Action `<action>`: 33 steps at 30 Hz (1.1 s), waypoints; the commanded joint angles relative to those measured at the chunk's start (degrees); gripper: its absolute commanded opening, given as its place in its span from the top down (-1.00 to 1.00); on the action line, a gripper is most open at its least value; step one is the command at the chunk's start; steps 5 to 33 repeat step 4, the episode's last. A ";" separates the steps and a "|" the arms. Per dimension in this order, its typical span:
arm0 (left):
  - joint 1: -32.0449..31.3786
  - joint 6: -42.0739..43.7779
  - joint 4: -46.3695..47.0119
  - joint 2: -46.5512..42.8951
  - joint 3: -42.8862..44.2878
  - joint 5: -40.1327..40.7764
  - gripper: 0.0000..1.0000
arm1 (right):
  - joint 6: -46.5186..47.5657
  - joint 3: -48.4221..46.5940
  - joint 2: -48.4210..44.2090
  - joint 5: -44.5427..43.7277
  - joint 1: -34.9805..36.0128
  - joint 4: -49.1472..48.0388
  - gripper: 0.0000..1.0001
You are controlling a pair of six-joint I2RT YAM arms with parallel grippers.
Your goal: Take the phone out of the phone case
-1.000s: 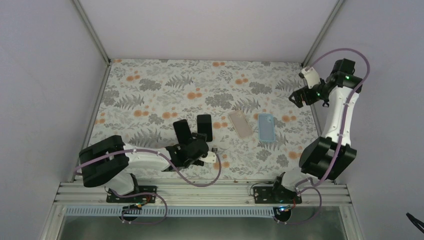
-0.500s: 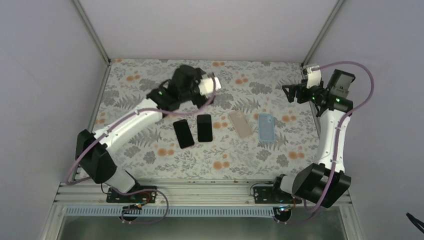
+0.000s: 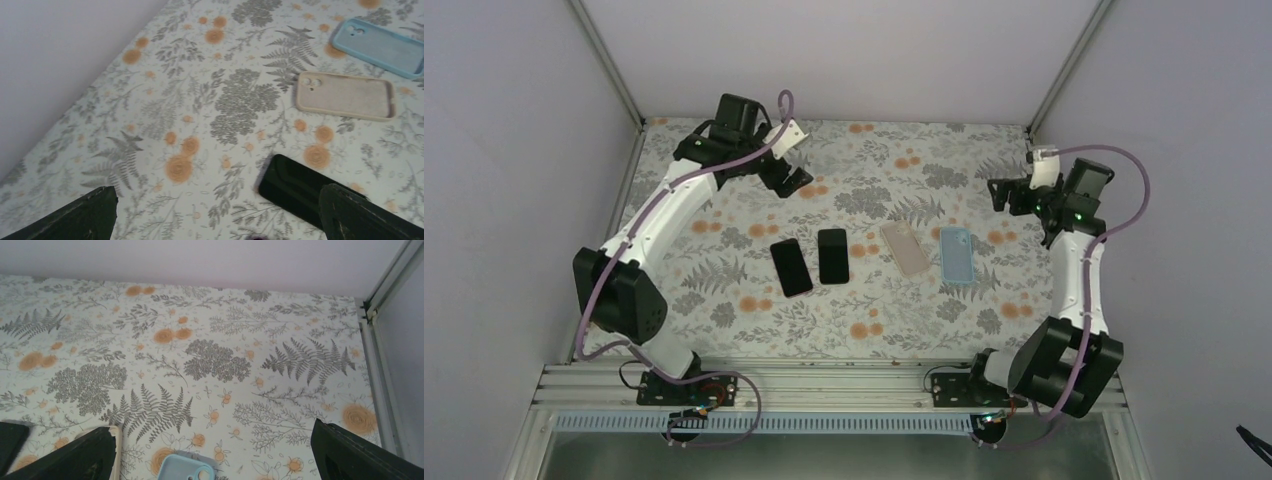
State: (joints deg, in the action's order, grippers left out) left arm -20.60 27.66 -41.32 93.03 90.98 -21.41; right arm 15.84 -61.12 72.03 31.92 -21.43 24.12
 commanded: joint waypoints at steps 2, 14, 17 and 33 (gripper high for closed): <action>-0.49 -1.82 -2.85 2.03 2.20 -3.56 -1.00 | 1.52 1.57 -0.99 0.20 0.34 -3.16 -0.99; -0.49 -1.74 -3.35 2.14 2.80 -3.55 -1.00 | 1.26 1.37 -1.53 -1.07 0.34 -3.97 -1.00; -0.49 -1.74 -3.35 2.14 2.80 -3.55 -1.00 | 1.26 1.37 -1.53 -1.07 0.34 -3.97 -1.00; -0.49 -1.74 -3.35 2.14 2.80 -3.55 -1.00 | 1.26 1.37 -1.53 -1.07 0.34 -3.97 -1.00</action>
